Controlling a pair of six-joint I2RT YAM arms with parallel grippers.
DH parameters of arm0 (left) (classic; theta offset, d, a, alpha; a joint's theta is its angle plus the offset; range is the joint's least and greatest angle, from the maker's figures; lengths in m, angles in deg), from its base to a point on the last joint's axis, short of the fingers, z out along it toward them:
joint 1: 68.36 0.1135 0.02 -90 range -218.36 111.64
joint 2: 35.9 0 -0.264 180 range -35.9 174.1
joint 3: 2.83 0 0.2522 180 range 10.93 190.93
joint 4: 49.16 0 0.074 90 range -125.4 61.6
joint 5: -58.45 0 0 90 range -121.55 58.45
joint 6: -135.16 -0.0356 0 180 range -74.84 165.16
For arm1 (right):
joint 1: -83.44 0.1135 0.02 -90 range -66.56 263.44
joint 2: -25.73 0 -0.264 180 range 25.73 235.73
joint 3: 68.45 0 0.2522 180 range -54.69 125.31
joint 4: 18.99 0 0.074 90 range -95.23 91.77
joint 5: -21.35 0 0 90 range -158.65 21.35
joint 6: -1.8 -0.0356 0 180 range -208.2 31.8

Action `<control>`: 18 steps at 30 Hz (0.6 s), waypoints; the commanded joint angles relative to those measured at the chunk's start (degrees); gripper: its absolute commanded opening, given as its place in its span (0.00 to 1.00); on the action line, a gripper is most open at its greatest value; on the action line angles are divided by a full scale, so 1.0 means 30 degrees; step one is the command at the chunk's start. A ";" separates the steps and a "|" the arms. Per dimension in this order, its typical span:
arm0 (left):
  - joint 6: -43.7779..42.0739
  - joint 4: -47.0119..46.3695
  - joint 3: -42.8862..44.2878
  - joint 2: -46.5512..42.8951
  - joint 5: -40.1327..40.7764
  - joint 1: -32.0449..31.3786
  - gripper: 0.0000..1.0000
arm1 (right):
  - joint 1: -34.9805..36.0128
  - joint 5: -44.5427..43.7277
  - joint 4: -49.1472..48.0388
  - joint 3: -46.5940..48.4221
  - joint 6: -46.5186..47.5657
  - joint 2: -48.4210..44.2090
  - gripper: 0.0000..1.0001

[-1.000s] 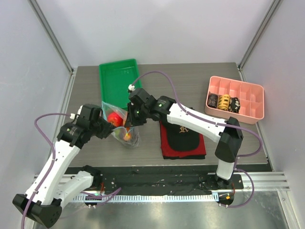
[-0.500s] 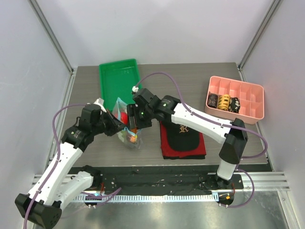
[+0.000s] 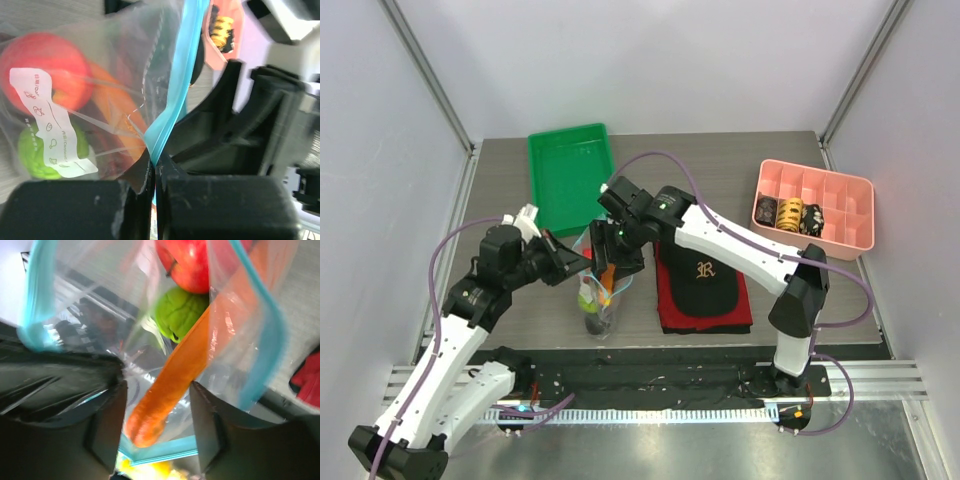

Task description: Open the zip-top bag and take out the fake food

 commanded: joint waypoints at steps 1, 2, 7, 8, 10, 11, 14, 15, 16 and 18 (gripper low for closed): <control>0.1027 -0.3914 -0.0222 -0.1012 -0.2824 -0.0203 0.00 | -0.0876 0.0910 -0.0732 0.0621 -0.2140 0.0123 0.63; 0.1057 -0.3800 -0.0281 -0.1070 -0.2708 -0.0203 0.00 | -0.0878 0.1001 -0.0470 0.0767 -0.2112 0.0123 0.66; 0.1175 -0.4091 -0.0689 -0.1041 -0.3117 -0.0232 0.00 | -0.0790 0.2231 0.0353 -0.0574 -0.2929 -0.1015 0.68; 0.1116 -0.4179 -0.0778 -0.1100 -0.3088 -0.0232 0.00 | -0.0848 0.2320 0.0614 -0.0609 -0.3048 -0.1194 0.69; 0.0767 -0.4414 -0.0838 -0.1071 -0.3029 -0.0232 0.00 | -0.0907 0.2146 0.1024 -0.0435 -0.3223 -0.1370 0.74; 0.0706 -0.4385 -0.0809 -0.0955 -0.3058 -0.0232 0.00 | -0.0878 0.2029 0.1549 -0.0462 -0.3254 -0.1400 0.75; 0.0647 -0.4560 -0.0779 -0.0691 -0.3437 -0.0232 0.00 | -0.0820 0.2643 0.1116 -0.1573 -0.4013 -0.1605 0.74; 0.0676 -0.4706 -0.0837 -0.0661 -0.3526 -0.0261 0.00 | -0.0761 0.2643 0.0912 -0.1837 -0.4190 -0.1519 0.73; 0.0676 -0.4910 -0.0867 -0.0603 -0.3614 -0.0233 0.00 | -0.0761 0.2527 0.0881 -0.1926 -0.4482 -0.1460 0.72; 0.0705 -0.5116 -0.0926 -0.0457 -0.3790 -0.0233 0.00 | -0.0731 0.1740 0.1142 -0.1898 -0.4718 -0.1138 0.68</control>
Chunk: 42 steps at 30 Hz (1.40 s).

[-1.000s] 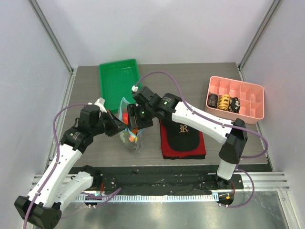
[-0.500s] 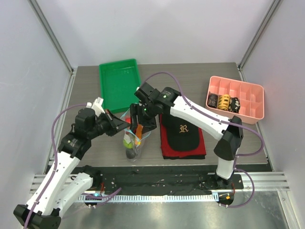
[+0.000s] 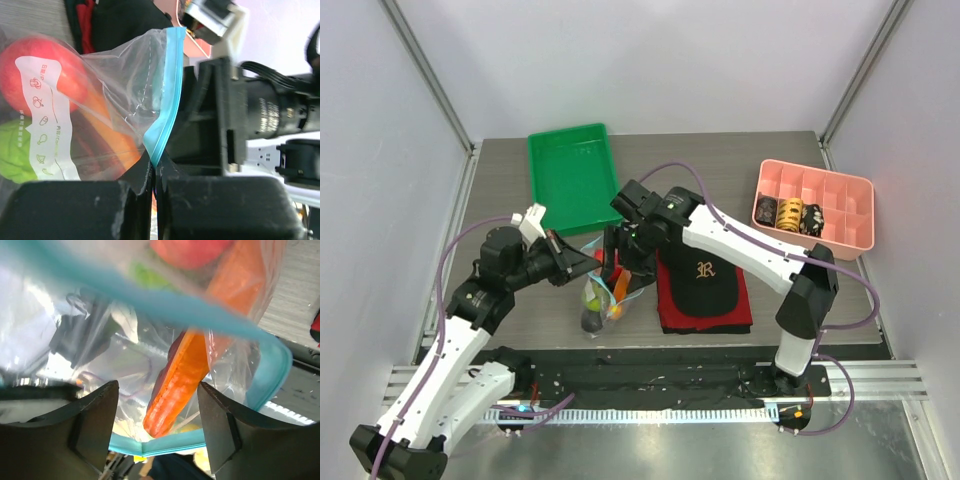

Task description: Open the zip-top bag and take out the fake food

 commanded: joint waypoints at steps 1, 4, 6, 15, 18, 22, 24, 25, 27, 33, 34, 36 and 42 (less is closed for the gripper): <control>-0.0037 -0.2625 0.0167 0.0098 -0.1904 -0.0174 0.00 | 0.0121 -0.0589 -0.0307 -0.0461 -0.1635 -0.0314 0.68; 0.0021 -0.3064 0.0196 0.0215 -0.2226 -0.0174 0.00 | 0.0092 -0.0647 -0.0247 -0.0873 -0.2660 -0.0022 0.67; -0.0037 -0.3182 0.0109 0.0215 -0.2488 -0.0203 0.00 | 0.0063 -0.0562 -0.0304 -0.1195 -0.3920 0.0241 0.65; -0.0710 -0.2632 -0.0331 -0.0634 -0.3251 -0.0203 0.00 | -0.0054 -0.0828 -0.2206 -0.2280 -0.7732 0.0946 0.15; -0.1821 -0.1400 -0.0214 -0.1043 -0.3105 -0.0203 0.00 | -0.0462 -0.0358 -0.2268 -0.1200 -0.7557 0.1356 0.01; -0.3403 0.2132 -0.0068 -0.1396 -0.3224 -0.0203 0.00 | -0.1575 -0.0067 -0.2239 0.1375 -0.6710 0.1999 0.01; -0.4429 0.3462 0.0108 -0.1600 -0.2550 -0.0174 0.00 | -0.2016 0.1102 -0.2296 0.1761 -0.6474 0.2469 0.01; -0.4693 0.4164 0.0138 -0.1659 -0.2375 -0.0174 0.00 | -0.2424 0.1283 -0.2413 0.2169 -0.6299 0.2528 0.01; -0.5481 0.5747 0.0225 -0.1922 -0.1849 -0.0174 0.00 | -0.2748 0.1517 -0.2443 0.2523 -0.5596 0.2354 0.01; -0.5167 0.6225 0.0022 -0.2918 -0.0323 -0.0174 0.00 | -0.3687 0.3334 -0.1157 0.2086 -0.0950 0.1476 0.01; -0.4817 0.6222 -0.0095 -0.2920 0.0229 -0.0174 0.00 | -0.3688 0.3683 -0.1241 0.1389 -0.0414 0.0835 0.01; -0.4551 0.6804 -0.0242 -0.2890 0.1342 -0.0203 0.00 | -0.3688 0.4794 -0.1009 0.0857 0.0436 0.0304 0.01; -0.3116 0.7483 -0.0040 -0.0930 0.4275 -0.0203 0.00 | -0.2957 0.6498 0.1329 0.3046 0.2899 -0.1075 0.02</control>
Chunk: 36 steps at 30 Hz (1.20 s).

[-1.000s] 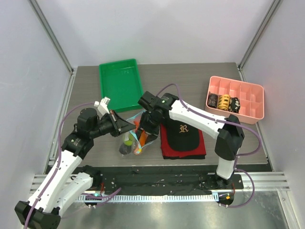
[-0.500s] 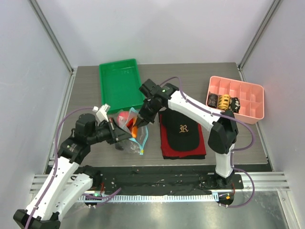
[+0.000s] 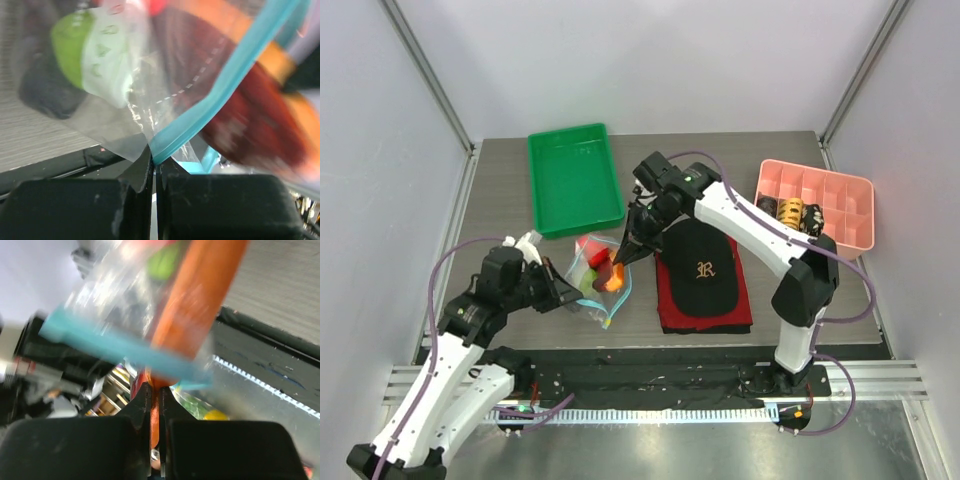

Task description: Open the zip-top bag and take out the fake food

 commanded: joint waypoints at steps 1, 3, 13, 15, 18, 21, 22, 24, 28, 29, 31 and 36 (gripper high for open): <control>0.1133 0.0082 0.0682 0.1345 0.2244 -0.0072 0.00 | 0.0549 0.2454 0.2294 0.3026 0.3104 -0.2197 0.01; 0.1368 -0.0537 0.1589 0.2047 0.2684 -0.0072 0.00 | 0.0666 0.3477 0.2360 0.3150 0.3109 -0.2694 0.01; 0.0371 0.2442 0.6833 0.5389 0.6636 -0.0072 0.00 | 0.1785 0.4424 -0.0683 1.0958 0.0356 -0.1586 0.02; 0.0519 0.3556 0.6720 0.5128 0.7425 -0.0043 0.00 | 0.0759 0.3634 -0.1852 1.1353 0.0209 -0.1378 0.01; 0.0987 0.5021 0.6778 0.4249 0.9186 -0.0043 0.00 | 0.0082 0.2695 -0.5013 1.1062 -0.0171 -0.0910 0.01; 0.0491 0.5203 0.7245 0.3779 0.8926 -0.0043 0.00 | -0.0619 0.2019 -0.7801 1.0475 -0.0145 0.0171 0.01; 0.0374 0.5435 0.7421 0.3807 0.8925 -0.0043 0.00 | -0.0709 0.1728 -0.8647 1.0475 0.0350 0.0610 0.01; -0.0270 0.5758 0.8182 0.3983 0.9158 -0.0043 0.00 | -0.1001 0.1346 -0.9733 1.0475 0.0967 0.2366 0.01; -0.0682 0.7134 0.9617 0.4452 1.0184 -0.0013 0.00 | -0.1355 -0.0582 -1.0004 1.4097 0.2750 0.6731 0.01; -0.0421 0.7369 0.9823 0.4510 1.0301 -0.0013 0.00 | -0.1471 -0.0908 -1.0352 1.4020 0.3395 0.7202 0.01; -0.0419 0.6788 0.9563 0.4453 1.0156 0.0016 0.00 | -0.1704 -0.0822 -1.2860 1.2390 0.3692 0.8141 0.01; 0.0662 0.6668 0.9328 0.4921 0.9046 0.0016 0.00 | -0.2233 -0.0971 -1.2933 1.1734 0.6446 1.0279 0.01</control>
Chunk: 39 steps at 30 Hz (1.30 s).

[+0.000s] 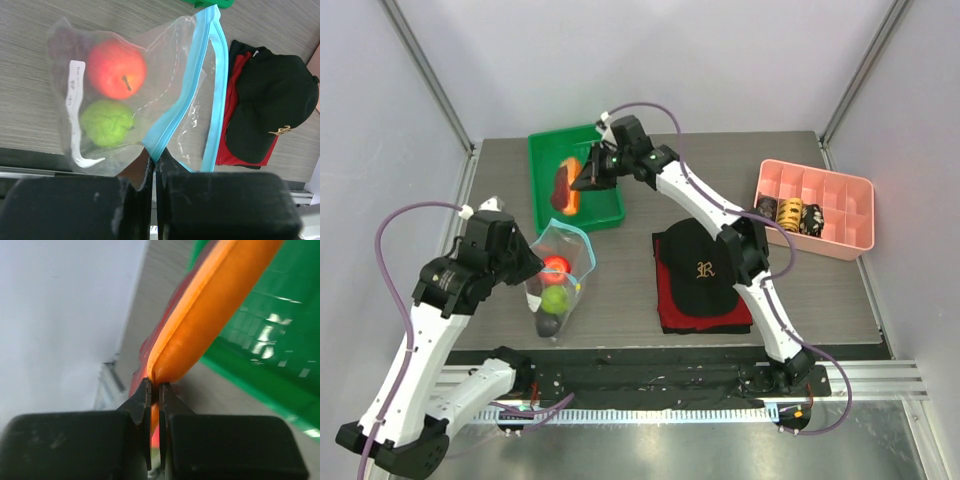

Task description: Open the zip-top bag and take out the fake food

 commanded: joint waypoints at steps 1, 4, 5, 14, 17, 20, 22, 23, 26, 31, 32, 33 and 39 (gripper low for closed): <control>0.0592 -0.0456 -0.0302 0.0077 -0.0523 0.0016 0.00 | -0.0528 -0.1003 -0.2245 0.0063 0.2863 0.0648 0.02; 0.0912 -0.2536 -0.1562 -0.0305 -0.1341 0.0016 0.00 | -0.0617 -0.2411 -0.2216 0.0062 0.3423 0.1296 0.01; 0.1118 -0.2830 -0.1655 -0.0219 -0.1548 0.0016 0.00 | -0.0675 -0.3402 -0.2216 0.0033 0.3393 0.1415 0.01; 0.0797 -0.4030 -0.1917 0.0926 -0.3858 0.0045 0.00 | -0.1027 -0.6897 0.1496 0.2195 0.2953 0.3083 0.66; 0.0915 -0.4443 -0.2241 0.0750 -0.4010 0.0045 0.00 | -0.1027 -0.6780 0.4456 0.2701 0.3100 0.2475 0.96; 0.0682 -0.4764 -0.2592 0.0953 -0.4594 0.0045 0.00 | -0.0910 -0.7191 0.6658 0.0656 0.3711 0.0163 0.97; 0.0476 -0.4970 -0.2593 0.1304 -0.5035 0.0045 0.00 | -0.0648 -0.7452 0.7887 -0.0929 0.4269 -0.1888 0.97; 0.0389 -0.5116 -0.2506 0.1451 -0.5123 0.0045 0.00 | -0.0240 -0.7455 0.8385 -0.1224 0.4562 -0.2475 0.97; -0.0109 -0.5147 -0.1833 0.2095 -0.5153 0.0045 0.00 | 0.0987 -0.7892 0.9590 -0.2307 0.5500 -0.5314 0.93; -0.0345 -0.5233 -0.1743 0.2273 -0.5620 0.0045 0.00 | 0.3159 -0.7368 0.9241 -0.5294 0.4978 -0.8160 0.51; -0.0345 -0.5322 -0.1772 0.2272 -0.5738 0.0045 0.00 | 0.3510 -0.7309 0.8920 -0.5821 0.4830 -0.8715 0.49; -0.0374 -0.5439 -0.1744 0.2243 -0.5942 0.0045 0.00 | 0.4181 -0.7047 0.7902 -0.7015 0.4654 -0.9011 0.45; -0.0228 -0.5966 -0.1217 0.2390 -0.6852 0.0045 0.00 | 0.5593 -0.6111 0.3716 -1.0121 0.2724 -0.9541 0.36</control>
